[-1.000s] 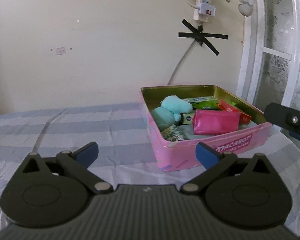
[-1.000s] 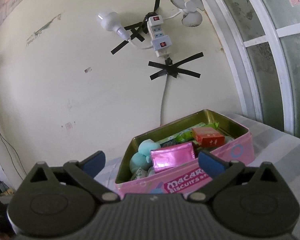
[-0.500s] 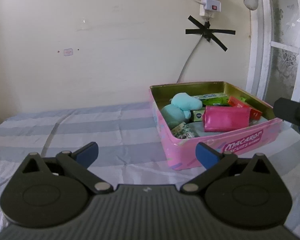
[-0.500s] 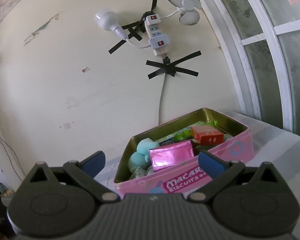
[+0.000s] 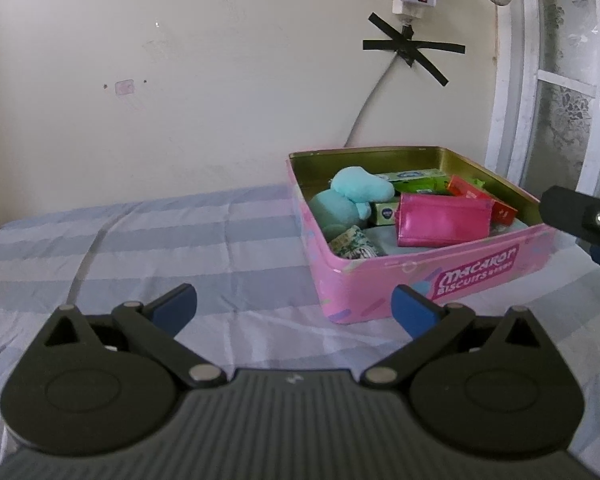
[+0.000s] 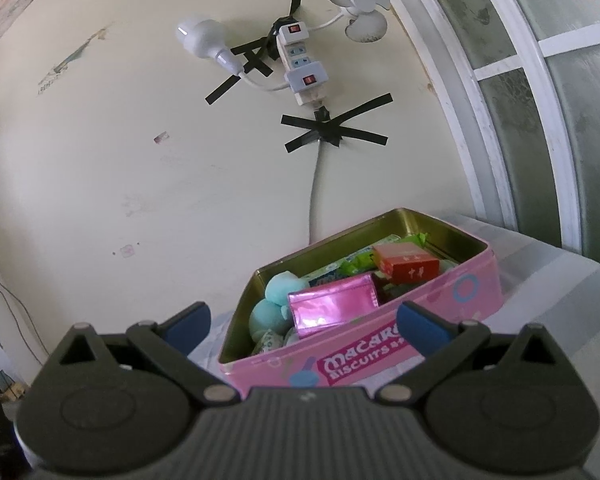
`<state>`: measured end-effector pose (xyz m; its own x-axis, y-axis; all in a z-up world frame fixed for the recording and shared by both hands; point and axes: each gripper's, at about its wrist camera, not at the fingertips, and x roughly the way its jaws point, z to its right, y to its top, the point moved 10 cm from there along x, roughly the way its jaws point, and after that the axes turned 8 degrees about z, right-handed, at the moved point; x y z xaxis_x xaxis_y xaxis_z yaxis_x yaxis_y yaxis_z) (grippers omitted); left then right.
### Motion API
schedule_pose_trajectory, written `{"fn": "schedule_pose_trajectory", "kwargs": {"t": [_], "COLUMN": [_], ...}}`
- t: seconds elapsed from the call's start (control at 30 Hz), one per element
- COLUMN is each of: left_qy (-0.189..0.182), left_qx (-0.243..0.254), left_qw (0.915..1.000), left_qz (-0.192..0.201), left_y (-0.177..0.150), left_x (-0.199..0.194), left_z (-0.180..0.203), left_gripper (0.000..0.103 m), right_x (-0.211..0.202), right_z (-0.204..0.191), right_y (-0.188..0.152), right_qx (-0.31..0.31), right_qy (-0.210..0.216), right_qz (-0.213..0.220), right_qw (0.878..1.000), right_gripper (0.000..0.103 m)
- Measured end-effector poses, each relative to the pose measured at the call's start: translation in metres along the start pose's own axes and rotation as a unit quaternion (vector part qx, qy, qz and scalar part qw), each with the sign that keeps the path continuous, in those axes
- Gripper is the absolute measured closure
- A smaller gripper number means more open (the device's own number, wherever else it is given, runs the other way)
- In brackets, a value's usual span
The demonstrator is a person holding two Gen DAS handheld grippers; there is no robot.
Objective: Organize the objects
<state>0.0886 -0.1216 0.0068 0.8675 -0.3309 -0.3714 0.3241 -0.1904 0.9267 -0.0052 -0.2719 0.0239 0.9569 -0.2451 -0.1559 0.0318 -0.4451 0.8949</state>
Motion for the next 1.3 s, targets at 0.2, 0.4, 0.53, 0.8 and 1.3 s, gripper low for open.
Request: {"fn": "schedule_pose_trajectory", "kwargs": {"t": [0.2, 0.4, 0.53, 0.8, 1.3], "left_qy": [-0.002, -0.004, -0.004, -0.006, -0.001], "left_qx": [0.008, 0.014, 0.013, 0.011, 0.008], "left_qw": [0.9998, 0.9994, 0.9991, 0.9983, 0.9970], "left_qz": [-0.019, -0.030, -0.039, -0.056, -0.077], "left_y": [-0.005, -0.010, -0.014, -0.022, -0.031], "left_x": [0.001, 0.003, 0.006, 0.012, 0.020], "left_z": [0.004, 0.007, 0.007, 0.009, 0.011], "left_gripper": [0.000, 0.000, 0.000, 0.000, 0.000], "right_x": [0.002, 0.003, 0.004, 0.007, 0.014], "right_z": [0.003, 0.006, 0.006, 0.008, 0.014], "right_y": [-0.002, -0.004, -0.004, -0.007, -0.015], "right_qx": [0.007, 0.011, 0.011, 0.012, 0.017], "right_qy": [-0.002, -0.004, -0.005, -0.005, -0.007], "right_qz": [-0.004, -0.007, -0.008, -0.013, -0.027], "right_qw": [1.000, 1.000, 1.000, 1.000, 0.999], "right_gripper": [0.000, 0.000, 0.000, 0.000, 0.000]}}
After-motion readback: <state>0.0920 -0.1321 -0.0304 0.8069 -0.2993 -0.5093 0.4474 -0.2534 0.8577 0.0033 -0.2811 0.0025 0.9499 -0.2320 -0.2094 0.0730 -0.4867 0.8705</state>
